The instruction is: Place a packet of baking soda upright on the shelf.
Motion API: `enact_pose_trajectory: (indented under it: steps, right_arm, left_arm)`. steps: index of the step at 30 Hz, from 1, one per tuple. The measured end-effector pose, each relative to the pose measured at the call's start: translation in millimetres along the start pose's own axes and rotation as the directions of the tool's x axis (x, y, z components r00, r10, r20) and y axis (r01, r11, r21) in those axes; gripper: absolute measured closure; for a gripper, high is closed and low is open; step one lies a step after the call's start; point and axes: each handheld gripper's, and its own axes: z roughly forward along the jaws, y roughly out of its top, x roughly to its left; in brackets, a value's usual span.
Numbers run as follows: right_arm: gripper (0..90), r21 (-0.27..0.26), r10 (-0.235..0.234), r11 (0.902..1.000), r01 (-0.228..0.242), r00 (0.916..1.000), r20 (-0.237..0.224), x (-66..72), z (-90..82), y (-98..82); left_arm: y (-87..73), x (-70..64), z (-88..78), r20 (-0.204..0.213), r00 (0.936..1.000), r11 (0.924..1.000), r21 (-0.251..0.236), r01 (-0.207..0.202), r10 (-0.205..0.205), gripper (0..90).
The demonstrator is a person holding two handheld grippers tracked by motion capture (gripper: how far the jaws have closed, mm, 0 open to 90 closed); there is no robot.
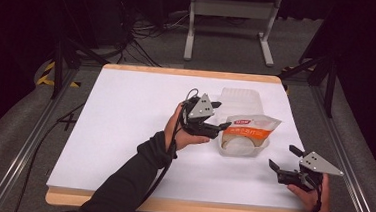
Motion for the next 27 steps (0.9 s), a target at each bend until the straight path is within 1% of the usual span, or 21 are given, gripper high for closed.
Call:
enact_pose_trajectory:
  steps: [2, 4, 6, 7, 9, 13, 17, 19, 20, 24, 25, 26, 27]
  right_arm:
    - [10.5, -0.002, -0.001, 1.0, 0.001, 1.0, -0.002, 0.0, 0.1, 0.0]
    - [10.5, 0.001, -0.001, 1.0, 0.001, 1.0, -0.001, 0.0, 0.2, 0.0]
    - [10.5, 0.004, -0.006, 1.0, 0.006, 1.0, 0.0, 0.3, 0.6, 0.2]
    - [10.5, 0.004, -0.006, 1.0, 0.006, 1.0, 0.0, 0.3, 0.6, 0.2]
    - [10.5, 0.007, -0.009, 0.9999, 0.009, 1.0, -0.001, 0.8, 0.7, 0.3]
    - [10.5, 0.008, -0.009, 0.9999, 0.009, 1.0, 0.002, 0.8, 0.7, 0.3]
    - [10.5, 0.009, -0.012, 0.9999, 0.012, 0.9999, 0.003, 1.2, 0.7, 0.3]
    - [10.5, 0.01, -0.013, 0.9999, 0.012, 0.9999, 0.004, 1.2, 0.8, 0.3]
    - [10.5, 0.009, -0.013, 0.9999, 0.013, 0.9999, 0.004, 1.3, 0.9, 0.3]
    - [10.5, 0.012, -0.017, 0.9998, 0.017, 0.9998, 0.005, 1.7, 1.2, 0.4]
    - [10.6, 0.012, -0.018, 0.9998, 0.018, 0.9998, 0.005, 1.8, 1.3, 0.5]
    - [10.6, 0.012, -0.019, 0.9998, 0.019, 0.9998, 0.005, 1.8, 1.3, 0.5]
    - [10.5, 0.012, -0.019, 0.9997, 0.019, 0.9998, 0.006, 1.9, 1.2, 0.4]
  left_arm:
    - [-1.9, 0.4, -2.7, -0.004, 0.9999, 0.9999, 0.013, -0.009, 0.01, 25.0]
    - [-5.0, 0.9, -5.8, -0.021, 0.9996, 0.9992, 0.036, -0.016, 0.017, 22.1]
    - [-10.4, 3.4, -9.3, -0.032, 0.9994, 0.9982, 0.059, -0.011, 0.013, 20.0]
    - [-10.4, 3.4, -9.3, -0.032, 0.9994, 0.9982, 0.059, -0.011, 0.013, 18.9]
    - [-14.7, 5.3, -12.8, -0.032, 0.9993, 0.9966, 0.08, -0.017, 0.02, 17.6]
    - [-23.0, 8.2, -19.8, -0.044, 0.9983, 0.9923, 0.12, -0.033, 0.038, 15.9]
    - [-31.4, 9.2, -26.6, -0.076, 0.9948, 0.9869, 0.152, -0.054, 0.067, 15.3]
    - [-35.5, 9.6, -30.7, -0.076, 0.995, 0.9843, 0.169, -0.052, 0.065, 14.5]
    - [-37.6, 9.8, -32.9, -0.078, 0.9944, 0.9838, 0.17, -0.058, 0.072, 14.3]
    - [-42.7, 11.3, -38.6, -0.08, 0.9942, 0.982, 0.18, -0.056, 0.071, 13.6]
    - [-44.2, 11.7, -39.9, -0.076, 0.995, 0.9813, 0.186, -0.051, 0.066, 13.6]
    - [-45.7, 11.3, -41.0, -0.08, 0.9948, 0.9802, 0.192, -0.046, 0.063, 13.7]
    - [-46.6, 11.1, -42.5, -0.091, 0.9927, 0.9773, 0.203, -0.059, 0.079, 13.7]
